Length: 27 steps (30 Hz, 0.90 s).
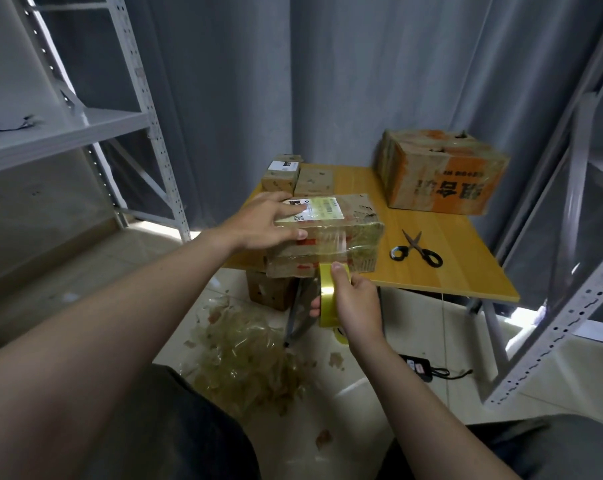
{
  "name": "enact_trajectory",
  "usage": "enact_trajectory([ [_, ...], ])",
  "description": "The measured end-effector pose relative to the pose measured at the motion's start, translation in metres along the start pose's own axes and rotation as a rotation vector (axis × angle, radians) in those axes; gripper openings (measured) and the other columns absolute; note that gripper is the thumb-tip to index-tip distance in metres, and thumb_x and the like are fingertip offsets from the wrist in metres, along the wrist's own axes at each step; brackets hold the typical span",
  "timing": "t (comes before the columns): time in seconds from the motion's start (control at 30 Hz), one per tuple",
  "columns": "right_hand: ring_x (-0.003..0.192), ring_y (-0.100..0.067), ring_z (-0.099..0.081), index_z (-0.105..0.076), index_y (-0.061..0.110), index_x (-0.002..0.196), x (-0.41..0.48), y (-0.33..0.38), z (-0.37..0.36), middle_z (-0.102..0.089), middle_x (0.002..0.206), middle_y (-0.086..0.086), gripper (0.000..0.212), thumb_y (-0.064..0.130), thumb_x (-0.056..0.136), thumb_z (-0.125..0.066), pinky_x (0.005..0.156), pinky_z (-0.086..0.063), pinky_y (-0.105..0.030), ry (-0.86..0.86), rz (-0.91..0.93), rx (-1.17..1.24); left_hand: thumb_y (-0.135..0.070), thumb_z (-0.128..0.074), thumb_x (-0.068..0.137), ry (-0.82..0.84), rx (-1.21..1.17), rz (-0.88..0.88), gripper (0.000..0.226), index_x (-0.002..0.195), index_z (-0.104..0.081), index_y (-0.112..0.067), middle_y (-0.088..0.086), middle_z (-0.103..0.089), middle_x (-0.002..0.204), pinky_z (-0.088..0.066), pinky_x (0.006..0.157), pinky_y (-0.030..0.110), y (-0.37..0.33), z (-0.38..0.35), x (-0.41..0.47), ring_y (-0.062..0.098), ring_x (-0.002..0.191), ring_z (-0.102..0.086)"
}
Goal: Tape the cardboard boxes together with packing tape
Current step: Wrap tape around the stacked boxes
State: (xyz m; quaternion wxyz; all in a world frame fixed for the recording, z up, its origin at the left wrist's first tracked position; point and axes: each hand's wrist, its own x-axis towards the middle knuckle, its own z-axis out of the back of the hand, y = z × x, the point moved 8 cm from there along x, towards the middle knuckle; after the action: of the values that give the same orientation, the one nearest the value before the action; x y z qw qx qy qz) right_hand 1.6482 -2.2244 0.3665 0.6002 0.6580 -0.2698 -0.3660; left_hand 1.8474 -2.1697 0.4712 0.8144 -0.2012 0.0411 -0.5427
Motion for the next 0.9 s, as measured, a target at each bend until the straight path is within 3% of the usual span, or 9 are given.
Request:
enact_trajectory([
  [0.1, 0.061, -0.033, -0.075, -0.063, 0.011, 0.103, -0.008, 0.016, 0.003, -0.075, 0.069, -0.015, 0.033, 0.042, 0.106, -0.054, 0.058, -0.063, -0.037, 0.018, 0.035, 0.009, -0.055, -0.066, 0.096, 0.039, -0.052, 0.013, 0.06, 0.151, -0.053, -0.036, 0.001, -0.034, 0.167, -0.02, 0.124, 0.045, 0.003, 0.003, 0.006, 0.024, 0.154, -0.024],
  [0.23, 0.064, -0.031, -0.076, -0.066, 0.016, 0.106, -0.022, 0.056, 0.003, -0.077, 0.075, -0.014, 0.022, 0.036, 0.105, -0.057, 0.061, -0.062, -0.035, 0.099, 0.111, 0.043, -0.064, -0.065, 0.092, 0.032, -0.278, 0.036, 0.049, 0.137, -0.065, -0.044, -0.015, -0.057, 0.148, -0.037, 0.115, 0.033, 0.009, 0.011, 0.016, 0.009, 0.136, -0.05],
  [0.37, 0.061, -0.024, -0.074, -0.068, 0.012, 0.107, -0.027, 0.097, -0.002, -0.078, 0.077, -0.013, 0.014, 0.021, 0.105, -0.058, 0.051, -0.057, -0.027, 0.151, 0.19, 0.114, -0.074, -0.065, 0.085, -0.017, -0.373, 0.115, 0.037, 0.11, -0.078, -0.051, -0.031, -0.073, 0.109, -0.047, 0.097, 0.026, 0.02, 0.016, 0.025, -0.008, 0.104, -0.065],
  [0.43, 0.059, -0.021, -0.072, -0.068, 0.009, 0.107, -0.021, 0.108, -0.006, -0.077, 0.075, -0.012, 0.015, 0.018, 0.105, -0.057, 0.051, -0.056, -0.026, 0.164, 0.205, 0.125, -0.074, -0.067, 0.083, -0.054, -0.411, 0.174, 0.033, 0.096, -0.081, -0.047, -0.024, -0.077, 0.093, -0.05, 0.082, 0.024, 0.026, 0.019, 0.031, -0.006, 0.088, -0.071],
  [0.57, 0.055, -0.02, -0.071, -0.067, 0.009, 0.107, 0.003, 0.12, -0.014, -0.076, 0.069, -0.01, 0.017, 0.022, 0.106, -0.055, 0.056, -0.059, -0.027, 0.128, 0.23, 0.09, -0.063, -0.073, 0.086, -0.15, -0.481, 0.279, 0.037, 0.088, -0.079, -0.026, -0.011, -0.076, 0.079, -0.051, 0.066, 0.028, 0.038, 0.017, 0.049, 0.015, 0.082, -0.073],
  [0.67, 0.056, -0.023, -0.074, -0.067, 0.015, 0.102, 0.025, 0.125, -0.015, -0.075, 0.067, -0.009, 0.023, 0.033, 0.106, -0.054, 0.066, -0.061, -0.036, 0.069, 0.287, 0.044, -0.051, -0.074, 0.091, -0.259, -0.432, 0.266, 0.034, 0.111, -0.062, -0.026, -0.016, -0.064, 0.1, -0.044, 0.07, 0.024, 0.04, 0.014, 0.052, 0.007, 0.092, -0.063],
  [0.8, 0.056, -0.03, -0.074, -0.069, 0.013, 0.093, 0.051, 0.13, -0.018, -0.075, 0.066, -0.012, 0.038, 0.047, 0.103, -0.055, 0.073, -0.063, -0.053, 0.017, 0.322, 0.02, -0.028, -0.073, 0.096, -0.198, -0.143, -0.039, 0.038, 0.132, -0.065, -0.019, 0.005, -0.057, 0.138, -0.037, 0.106, 0.027, 0.008, 0.017, 0.056, 0.022, 0.131, -0.052],
  [0.83, 0.056, -0.031, -0.073, -0.069, 0.012, 0.092, 0.056, 0.131, -0.02, -0.075, 0.066, -0.012, 0.04, 0.049, 0.102, -0.057, 0.071, -0.064, -0.054, 0.011, 0.318, 0.022, -0.032, -0.074, 0.094, -0.113, -0.065, -0.095, 0.048, 0.139, -0.063, -0.023, 0.006, -0.053, 0.147, -0.033, 0.113, 0.027, 0.0, 0.013, 0.056, 0.023, 0.141, -0.045],
  [0.9, 0.055, -0.032, -0.073, -0.068, 0.011, 0.093, 0.064, 0.134, -0.022, -0.074, 0.065, -0.013, 0.042, 0.052, 0.099, -0.059, 0.065, -0.064, -0.05, 0.001, 0.313, 0.029, -0.049, -0.081, 0.084, 0.089, 0.055, -0.093, 0.088, 0.159, -0.04, -0.028, 0.004, -0.03, 0.167, -0.022, 0.125, 0.036, -0.003, -0.003, 0.055, 0.024, 0.155, -0.022],
])
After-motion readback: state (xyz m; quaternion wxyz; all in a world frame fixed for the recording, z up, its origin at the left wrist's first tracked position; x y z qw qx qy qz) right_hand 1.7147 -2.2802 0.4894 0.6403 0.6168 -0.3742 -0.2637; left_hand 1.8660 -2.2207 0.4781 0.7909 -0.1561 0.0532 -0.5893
